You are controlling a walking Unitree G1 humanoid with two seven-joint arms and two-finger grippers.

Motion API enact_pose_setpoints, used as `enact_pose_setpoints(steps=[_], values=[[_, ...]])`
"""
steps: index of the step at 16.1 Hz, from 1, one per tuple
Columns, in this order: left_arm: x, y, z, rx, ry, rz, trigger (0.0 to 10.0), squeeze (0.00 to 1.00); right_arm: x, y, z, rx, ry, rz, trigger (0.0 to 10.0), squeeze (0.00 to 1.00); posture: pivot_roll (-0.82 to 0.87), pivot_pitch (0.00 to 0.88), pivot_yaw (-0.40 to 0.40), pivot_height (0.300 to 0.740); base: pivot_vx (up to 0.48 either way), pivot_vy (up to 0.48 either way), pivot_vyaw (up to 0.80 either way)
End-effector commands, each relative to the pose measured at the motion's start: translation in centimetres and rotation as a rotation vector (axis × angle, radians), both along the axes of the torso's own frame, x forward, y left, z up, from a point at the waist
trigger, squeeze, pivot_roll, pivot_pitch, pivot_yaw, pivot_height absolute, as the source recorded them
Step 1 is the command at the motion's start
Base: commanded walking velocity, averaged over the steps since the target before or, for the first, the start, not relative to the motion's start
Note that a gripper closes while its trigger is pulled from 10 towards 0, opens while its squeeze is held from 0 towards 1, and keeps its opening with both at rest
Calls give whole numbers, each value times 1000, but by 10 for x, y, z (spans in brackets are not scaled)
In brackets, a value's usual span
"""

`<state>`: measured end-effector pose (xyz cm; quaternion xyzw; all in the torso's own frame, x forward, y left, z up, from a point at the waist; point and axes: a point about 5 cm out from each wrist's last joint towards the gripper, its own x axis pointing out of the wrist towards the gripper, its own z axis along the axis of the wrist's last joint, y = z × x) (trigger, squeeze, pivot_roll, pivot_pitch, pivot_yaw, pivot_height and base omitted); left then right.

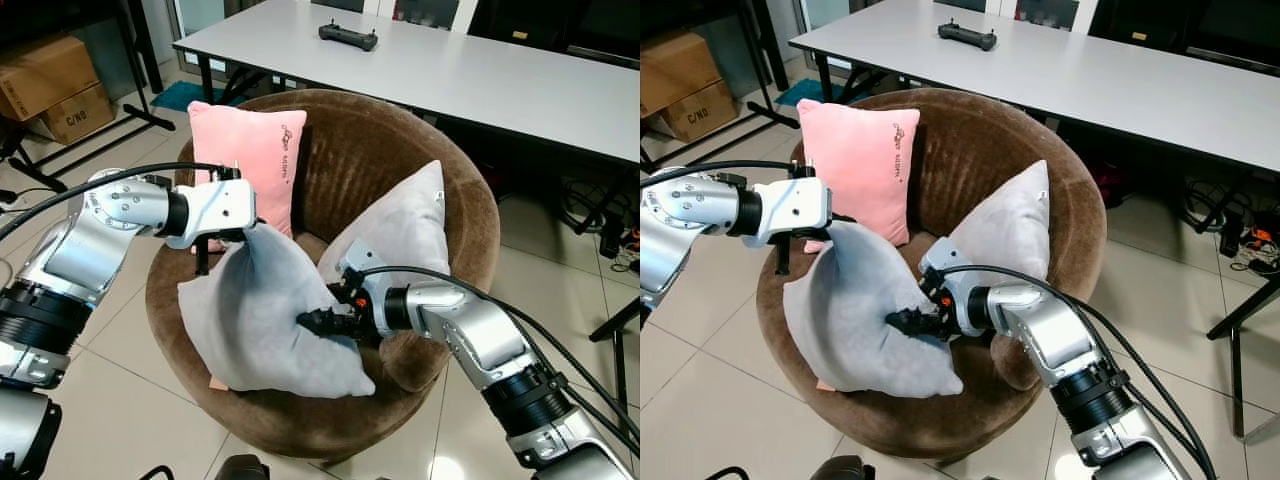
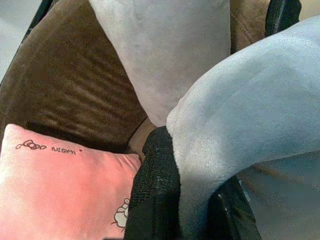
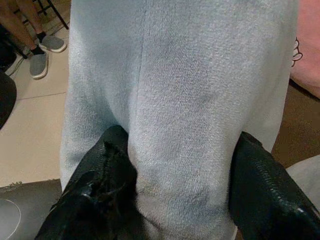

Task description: Move the pillow to the sofa from floor

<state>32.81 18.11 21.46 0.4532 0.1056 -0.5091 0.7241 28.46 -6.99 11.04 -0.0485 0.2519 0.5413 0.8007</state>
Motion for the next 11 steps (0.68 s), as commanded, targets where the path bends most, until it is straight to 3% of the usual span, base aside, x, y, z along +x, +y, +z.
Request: enact_pose_setpoints(steps=[1, 11], values=[[4, -4, 21, -40, -90, -9, 10000, 0, 1, -1, 3, -5, -2, 2, 0, 0, 69, 0, -49, 740, 0, 0, 0], [6, 0, 15, -56, -95, 31, 10000, 0, 0, -1, 5, 28, 1, 2, 0, 0, 70, 0, -45, 740, 0, 0, 0]])
